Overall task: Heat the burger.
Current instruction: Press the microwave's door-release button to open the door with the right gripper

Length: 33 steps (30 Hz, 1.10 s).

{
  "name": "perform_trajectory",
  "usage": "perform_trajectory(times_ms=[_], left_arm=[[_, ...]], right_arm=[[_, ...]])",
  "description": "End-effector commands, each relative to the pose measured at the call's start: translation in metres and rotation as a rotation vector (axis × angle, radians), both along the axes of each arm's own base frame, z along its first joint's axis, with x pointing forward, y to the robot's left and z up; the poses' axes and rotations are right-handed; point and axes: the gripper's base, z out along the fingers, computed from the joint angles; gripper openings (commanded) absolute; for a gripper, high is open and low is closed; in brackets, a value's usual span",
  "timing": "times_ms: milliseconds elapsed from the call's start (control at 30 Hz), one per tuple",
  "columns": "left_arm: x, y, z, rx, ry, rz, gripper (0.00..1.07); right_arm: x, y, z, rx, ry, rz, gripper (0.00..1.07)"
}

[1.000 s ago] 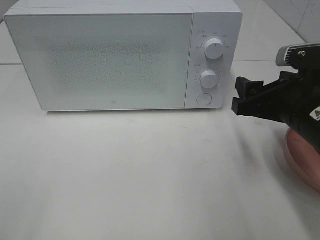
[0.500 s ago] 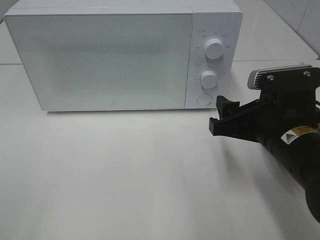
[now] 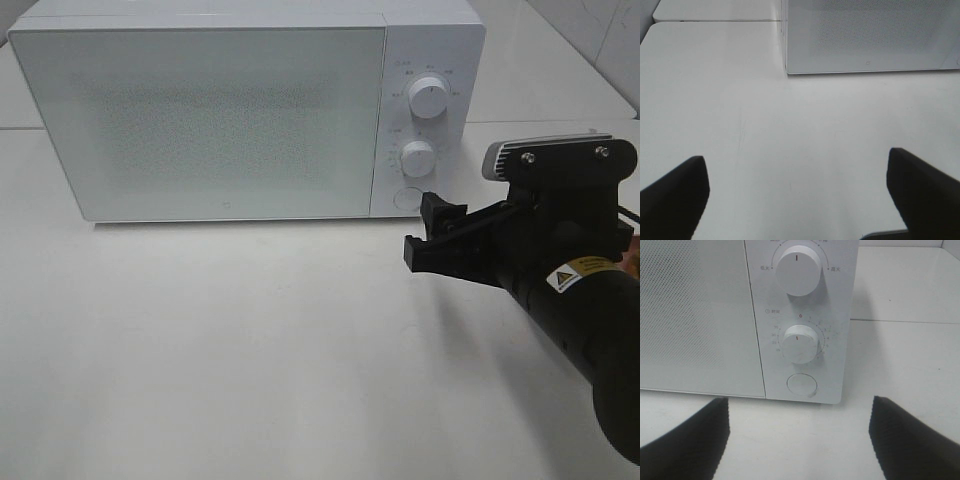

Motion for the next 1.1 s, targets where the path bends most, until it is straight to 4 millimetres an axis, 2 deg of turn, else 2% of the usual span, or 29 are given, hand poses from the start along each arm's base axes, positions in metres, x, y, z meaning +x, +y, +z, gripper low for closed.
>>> perform_trajectory(times_ms=[33, 100, 200, 233, 300, 367, 500, 567, 667, 733, 767, 933, 1100], left_arm=[[-0.003, 0.0, -0.001, -0.004, -0.029, 0.005, 0.88], [-0.003, 0.0, -0.001, -0.004, -0.029, 0.005, 0.88], [-0.003, 0.0, -0.001, -0.004, -0.029, 0.005, 0.88], [-0.003, 0.0, -0.001, -0.004, -0.029, 0.005, 0.88], [-0.003, 0.0, -0.001, -0.004, -0.029, 0.005, 0.88], [-0.003, 0.0, -0.001, -0.004, -0.029, 0.005, 0.88], [-0.003, 0.0, -0.001, -0.004, -0.029, 0.005, 0.88], [-0.003, 0.0, -0.001, -0.004, -0.029, 0.005, 0.88], [-0.003, 0.0, -0.001, -0.004, -0.029, 0.005, 0.88], [-0.003, 0.0, -0.001, -0.004, -0.029, 0.005, 0.88], [-0.003, 0.0, -0.001, -0.004, -0.029, 0.005, 0.88], [-0.003, 0.0, -0.001, -0.004, -0.029, 0.005, 0.88], [-0.003, 0.0, -0.001, -0.004, -0.029, 0.005, 0.88]], right_arm=[[0.0, 0.002, 0.002, 0.027, -0.012, -0.001, 0.73], [0.0, 0.002, 0.002, 0.152, -0.006, -0.023, 0.68], [0.0, 0.002, 0.002, 0.184, -0.003, -0.028, 0.67], [0.0, 0.002, 0.0, 0.276, 0.019, -0.041, 0.63], [0.0, 0.002, 0.0, 0.317, 0.031, -0.047, 0.61], [-0.001, 0.004, -0.005, 0.525, 0.091, -0.085, 0.52], [-0.002, 0.004, -0.007, 0.646, 0.115, -0.113, 0.44], [-0.002, 0.005, -0.008, 0.775, 0.131, -0.144, 0.33], [-0.002, 0.005, -0.008, 0.823, 0.137, -0.156, 0.29], [-0.002, 0.005, -0.008, 1.006, 0.148, -0.201, 0.19], [-0.002, 0.005, -0.008, 1.006, 0.148, -0.201, 0.19], [-0.002, 0.005, -0.008, 1.222, 0.155, -0.255, 0.11], [-0.002, 0.004, -0.009, 1.319, 0.15, -0.297, 0.06]])
